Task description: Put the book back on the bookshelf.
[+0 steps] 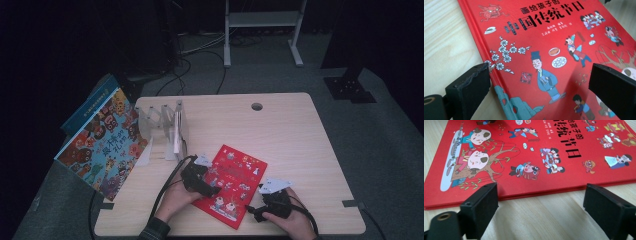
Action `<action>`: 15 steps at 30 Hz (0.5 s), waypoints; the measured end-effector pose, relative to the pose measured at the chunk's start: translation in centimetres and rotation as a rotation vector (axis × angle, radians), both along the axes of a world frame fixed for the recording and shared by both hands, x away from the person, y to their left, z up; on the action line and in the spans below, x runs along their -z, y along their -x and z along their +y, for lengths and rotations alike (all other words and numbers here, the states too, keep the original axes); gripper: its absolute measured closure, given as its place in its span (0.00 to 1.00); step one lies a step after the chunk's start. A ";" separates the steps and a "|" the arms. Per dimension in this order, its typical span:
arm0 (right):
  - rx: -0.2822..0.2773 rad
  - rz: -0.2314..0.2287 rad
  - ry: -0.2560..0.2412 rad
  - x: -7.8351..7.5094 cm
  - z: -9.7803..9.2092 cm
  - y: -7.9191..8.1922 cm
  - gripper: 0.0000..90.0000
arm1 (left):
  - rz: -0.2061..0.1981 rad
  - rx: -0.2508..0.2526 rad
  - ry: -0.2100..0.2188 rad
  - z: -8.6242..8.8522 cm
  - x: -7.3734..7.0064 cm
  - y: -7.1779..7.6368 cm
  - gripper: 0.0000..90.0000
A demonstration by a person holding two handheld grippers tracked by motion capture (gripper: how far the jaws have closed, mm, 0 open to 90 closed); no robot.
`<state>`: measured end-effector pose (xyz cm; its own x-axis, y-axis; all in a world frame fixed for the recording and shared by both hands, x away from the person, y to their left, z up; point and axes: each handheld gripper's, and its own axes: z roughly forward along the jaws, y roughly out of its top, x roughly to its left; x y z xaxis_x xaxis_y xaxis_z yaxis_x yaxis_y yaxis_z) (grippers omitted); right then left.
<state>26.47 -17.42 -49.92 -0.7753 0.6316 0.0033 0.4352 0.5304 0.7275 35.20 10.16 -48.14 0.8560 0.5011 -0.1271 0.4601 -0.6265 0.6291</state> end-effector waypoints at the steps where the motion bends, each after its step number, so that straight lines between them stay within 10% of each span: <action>1: 0.009 0.002 0.000 0.0 0.1 0.1 0.10 | -0.001 -0.003 0.002 -0.1 0.0 -0.1 0.03; 15: 0.131 -0.005 0.005 0.3 2.3 0.9 0.00 | -0.009 0.001 -0.006 -2.0 0.0 -2.7 0.03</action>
<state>25.61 -15.14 -50.23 -0.6861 0.7275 -0.0035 0.4974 0.4726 0.7275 37.89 8.14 -48.12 0.8576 0.5010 -0.1164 0.4539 -0.6306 0.6296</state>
